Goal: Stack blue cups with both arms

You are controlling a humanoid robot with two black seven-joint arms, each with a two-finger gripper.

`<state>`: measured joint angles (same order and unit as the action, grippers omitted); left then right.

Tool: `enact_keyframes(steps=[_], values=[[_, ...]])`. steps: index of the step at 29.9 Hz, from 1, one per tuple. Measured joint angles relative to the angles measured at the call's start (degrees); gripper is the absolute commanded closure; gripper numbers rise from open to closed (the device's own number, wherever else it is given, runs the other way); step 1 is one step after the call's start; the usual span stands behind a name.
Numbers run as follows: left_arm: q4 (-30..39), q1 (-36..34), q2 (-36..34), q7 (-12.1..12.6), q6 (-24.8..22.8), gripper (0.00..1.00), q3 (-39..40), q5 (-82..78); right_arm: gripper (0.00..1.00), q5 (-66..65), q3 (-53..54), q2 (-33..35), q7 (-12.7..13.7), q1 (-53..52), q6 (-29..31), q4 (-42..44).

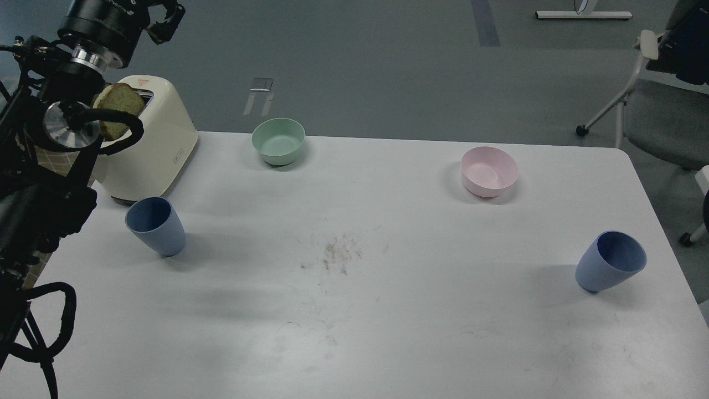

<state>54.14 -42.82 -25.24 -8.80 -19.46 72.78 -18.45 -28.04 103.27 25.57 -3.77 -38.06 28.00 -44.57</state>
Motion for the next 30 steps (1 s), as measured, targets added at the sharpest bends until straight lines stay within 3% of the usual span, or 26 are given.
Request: enact_keyframes(steps=[23, 30], values=[[-0.09, 0.18, -0.59, -0.67, -0.47, 0.02, -0.09, -0.91, 0.0, 0.0, -0.09, 0.43, 0.17, 0.28, 0.0, 0.58], [0.15, -0.02, -2.39, -0.66, -4.79, 0.03, -0.15, -6.32, 0.0, 0.0, -0.09, 0.59, 0.22, 1.1, 0.0, 0.45]])
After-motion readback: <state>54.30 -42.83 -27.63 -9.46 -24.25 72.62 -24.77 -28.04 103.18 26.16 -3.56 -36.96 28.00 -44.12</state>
